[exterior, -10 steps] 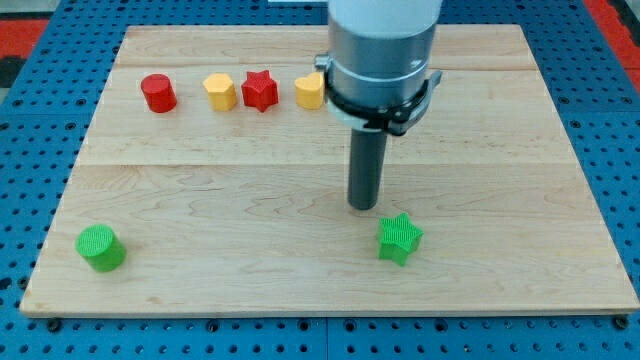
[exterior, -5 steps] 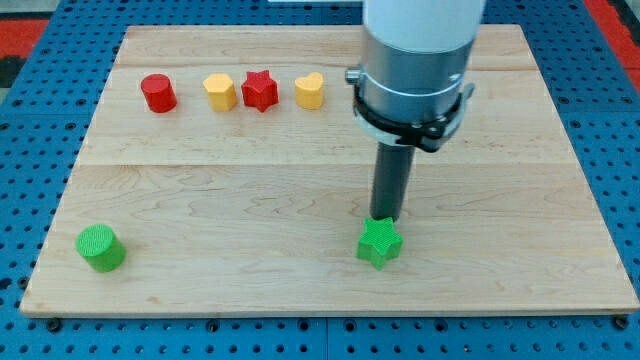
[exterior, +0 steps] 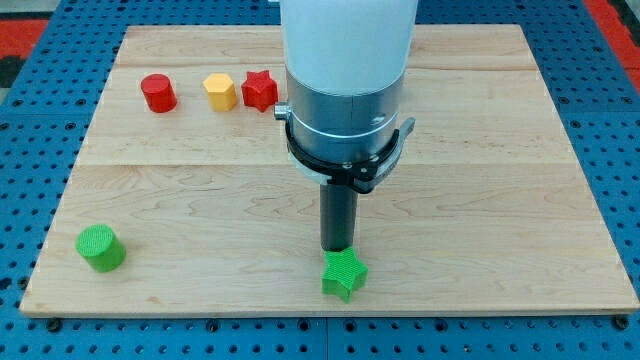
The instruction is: Slide the green star closer to the green circle
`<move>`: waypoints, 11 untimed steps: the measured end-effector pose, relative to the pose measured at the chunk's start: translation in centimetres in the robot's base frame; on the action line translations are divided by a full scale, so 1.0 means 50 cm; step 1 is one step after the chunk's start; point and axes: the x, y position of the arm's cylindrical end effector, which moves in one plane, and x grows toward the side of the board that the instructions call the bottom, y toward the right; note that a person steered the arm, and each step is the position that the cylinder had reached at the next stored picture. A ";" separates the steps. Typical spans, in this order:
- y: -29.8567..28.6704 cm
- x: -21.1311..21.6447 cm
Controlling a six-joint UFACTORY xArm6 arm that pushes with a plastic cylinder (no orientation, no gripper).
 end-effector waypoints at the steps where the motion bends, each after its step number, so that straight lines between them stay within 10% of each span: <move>1: 0.137 0.038; 3: 0.076 0.115; 11: -0.422 -0.076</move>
